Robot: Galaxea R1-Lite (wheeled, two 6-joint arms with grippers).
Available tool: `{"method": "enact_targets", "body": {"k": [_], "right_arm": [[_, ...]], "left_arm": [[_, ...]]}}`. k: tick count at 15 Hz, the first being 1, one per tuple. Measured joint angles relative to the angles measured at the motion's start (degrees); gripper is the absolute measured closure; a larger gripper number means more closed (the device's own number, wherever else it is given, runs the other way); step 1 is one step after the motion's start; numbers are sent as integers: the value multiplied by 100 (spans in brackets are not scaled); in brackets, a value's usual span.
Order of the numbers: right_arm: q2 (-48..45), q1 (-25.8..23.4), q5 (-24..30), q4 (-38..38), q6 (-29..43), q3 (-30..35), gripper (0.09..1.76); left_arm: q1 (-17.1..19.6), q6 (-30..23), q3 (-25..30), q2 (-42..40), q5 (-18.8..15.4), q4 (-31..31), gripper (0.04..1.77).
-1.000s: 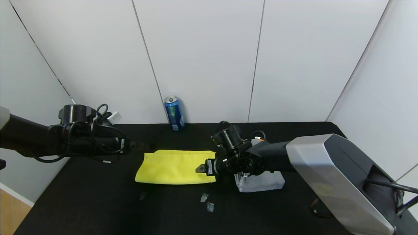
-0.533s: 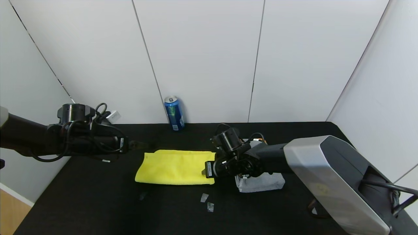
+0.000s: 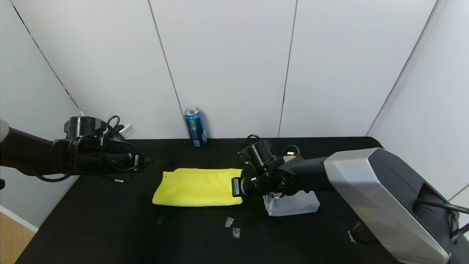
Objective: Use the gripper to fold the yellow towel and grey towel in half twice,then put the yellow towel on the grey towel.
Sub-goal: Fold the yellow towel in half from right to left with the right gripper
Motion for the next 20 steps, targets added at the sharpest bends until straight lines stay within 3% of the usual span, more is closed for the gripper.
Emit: {"method": "enact_targets", "body": {"k": [11, 16, 20], "right_arm": [[-1019, -599, -7, -44, -230, 1290, 168], [-1113, -423, 0, -41, -247, 1152, 168], [-1040, -161, 6, 166, -260, 463, 168]], "left_arm": [[0, 0, 9, -50, -11, 27, 9], [0, 0, 9, -99, -11, 60, 9], [0, -2, 9, -133, -11, 72, 9]]}}
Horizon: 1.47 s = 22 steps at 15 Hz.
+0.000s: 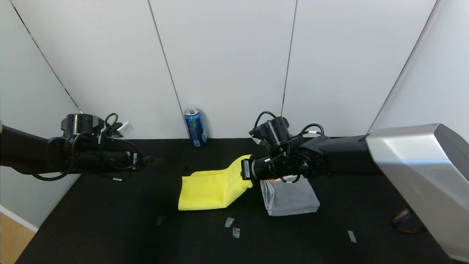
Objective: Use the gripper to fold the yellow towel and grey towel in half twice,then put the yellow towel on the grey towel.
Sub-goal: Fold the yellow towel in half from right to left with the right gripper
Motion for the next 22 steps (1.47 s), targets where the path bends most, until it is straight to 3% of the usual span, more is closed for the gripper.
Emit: {"method": "enact_targets", "body": {"k": [3, 5, 15, 19, 22], "right_arm": [[227, 190, -2, 368, -171, -747, 168], [406, 369, -4, 357, -447, -905, 168], [1117, 822, 79, -874, -586, -959, 168], [1329, 877, 416, -1512, -571, -959, 168], [1456, 935, 446, -1571, -560, -952, 168]], "left_arm": [[0, 0, 5, -27, 1, 0, 9], [0, 2, 11, -33, 0, -1, 9], [-4, 18, 13, -24, 1, -1, 9], [-12, 24, 27, -24, 0, -9, 9], [-39, 29, 46, -24, 0, -28, 9]]}}
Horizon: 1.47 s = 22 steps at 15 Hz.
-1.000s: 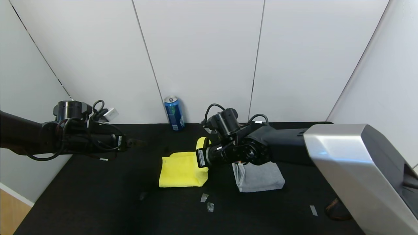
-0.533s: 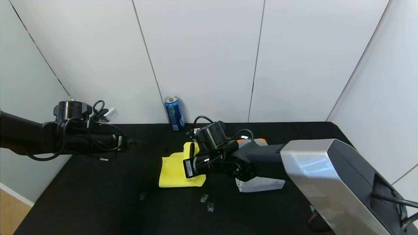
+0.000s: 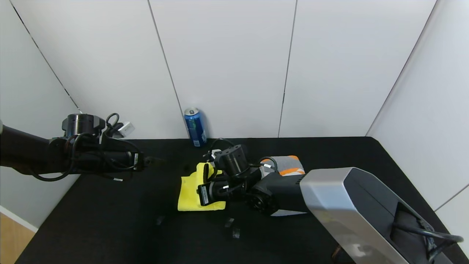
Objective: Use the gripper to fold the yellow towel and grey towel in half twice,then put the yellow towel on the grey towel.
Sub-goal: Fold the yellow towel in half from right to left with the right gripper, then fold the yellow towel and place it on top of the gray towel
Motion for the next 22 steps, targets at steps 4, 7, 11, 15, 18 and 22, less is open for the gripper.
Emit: {"method": "enact_targets", "body": {"k": [4, 7, 11, 15, 18, 22], "right_arm": [[34, 9, 134, 100, 127, 1, 168], [34, -26, 134, 93, 137, 1, 133], [41, -2, 106, -201, 132, 0, 85], [56, 55, 79, -614, 134, 0, 56], [-165, -33, 57, -485, 126, 67, 43], [-628, -417, 62, -252, 94, 624, 31]], "left_arm": [[-13, 0, 9, -5, 4, 6, 9], [-17, 4, 16, -5, 11, 5, 9], [-22, 9, 20, -5, 11, 0, 9], [-26, 9, 28, -5, 11, 2, 9], [-67, -5, 33, -9, 1, 33, 9], [-265, -119, 52, -20, -73, 369, 9]]}}
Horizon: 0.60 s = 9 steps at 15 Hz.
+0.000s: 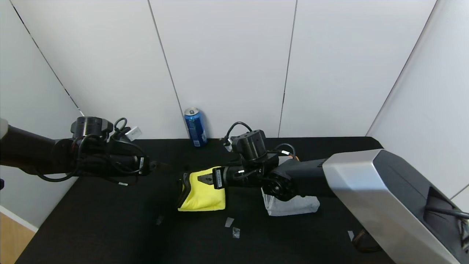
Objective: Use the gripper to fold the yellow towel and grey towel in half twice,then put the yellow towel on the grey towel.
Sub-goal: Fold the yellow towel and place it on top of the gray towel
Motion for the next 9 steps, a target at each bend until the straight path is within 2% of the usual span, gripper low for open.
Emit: {"method": "enact_targets", "body": {"k": [4, 9], "right_arm": [[-267, -352, 34, 13, -13, 669, 25], [-166, -380, 52, -17, 16, 768, 19]], "left_arm": [[-325, -321, 77, 9, -17, 107, 9], [-522, -948, 44, 243, -72, 129, 9]]}}
